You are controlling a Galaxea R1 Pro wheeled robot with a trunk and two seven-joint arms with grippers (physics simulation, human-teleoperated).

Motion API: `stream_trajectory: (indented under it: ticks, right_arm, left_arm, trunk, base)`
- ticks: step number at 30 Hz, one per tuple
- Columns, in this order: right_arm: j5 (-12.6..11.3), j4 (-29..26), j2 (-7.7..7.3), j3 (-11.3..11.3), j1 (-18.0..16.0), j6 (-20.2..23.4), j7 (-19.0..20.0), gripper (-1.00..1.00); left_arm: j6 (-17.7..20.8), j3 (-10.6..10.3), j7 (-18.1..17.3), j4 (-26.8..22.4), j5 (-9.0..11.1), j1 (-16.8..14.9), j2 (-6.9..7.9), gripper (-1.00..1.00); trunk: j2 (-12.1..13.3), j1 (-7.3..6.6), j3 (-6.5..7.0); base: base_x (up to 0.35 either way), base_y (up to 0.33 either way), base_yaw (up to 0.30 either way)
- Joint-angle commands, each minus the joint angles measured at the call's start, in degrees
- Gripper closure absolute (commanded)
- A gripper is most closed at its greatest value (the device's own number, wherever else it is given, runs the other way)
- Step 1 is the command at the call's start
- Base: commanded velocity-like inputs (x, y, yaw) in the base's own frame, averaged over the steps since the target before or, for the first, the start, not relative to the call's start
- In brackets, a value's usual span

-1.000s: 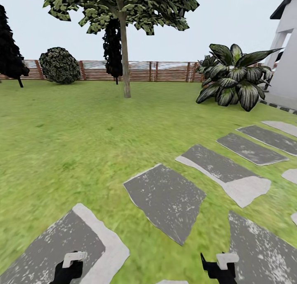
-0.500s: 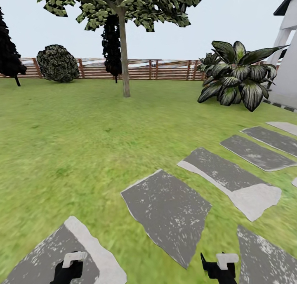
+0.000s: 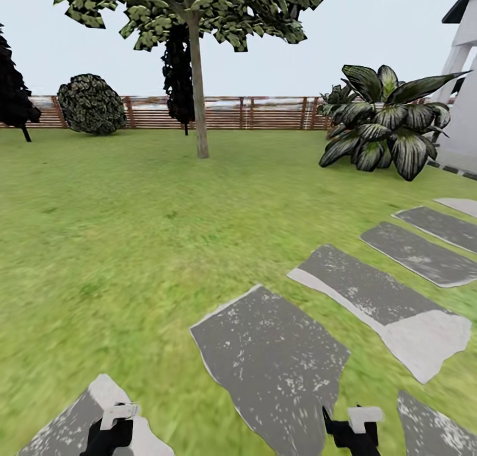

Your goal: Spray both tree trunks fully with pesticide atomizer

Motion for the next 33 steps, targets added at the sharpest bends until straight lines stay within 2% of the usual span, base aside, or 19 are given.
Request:
stream_trajectory:
  ticks: [1,33]
  right_arm:
    - [0.0,0.0,-0.01,0.0,0.0,-0.2,0.0,-1.0]
    - [0.0,0.0,-0.01,0.0,0.0,-0.2,0.0,-1.0]
  left_arm:
    - [-0.1,0.3,-0.5,0.0,0.2,0.0,-0.02,1.0]
    - [-0.1,0.3,-0.5,0.0,0.2,0.0,-0.02,1.0]
  trunk:
    - [0.0,0.02,-0.05]
    - [0.0,0.02,-0.05]
  base:
    - [0.339,0.0,0.0]
    - [0.34,0.0,0.0]
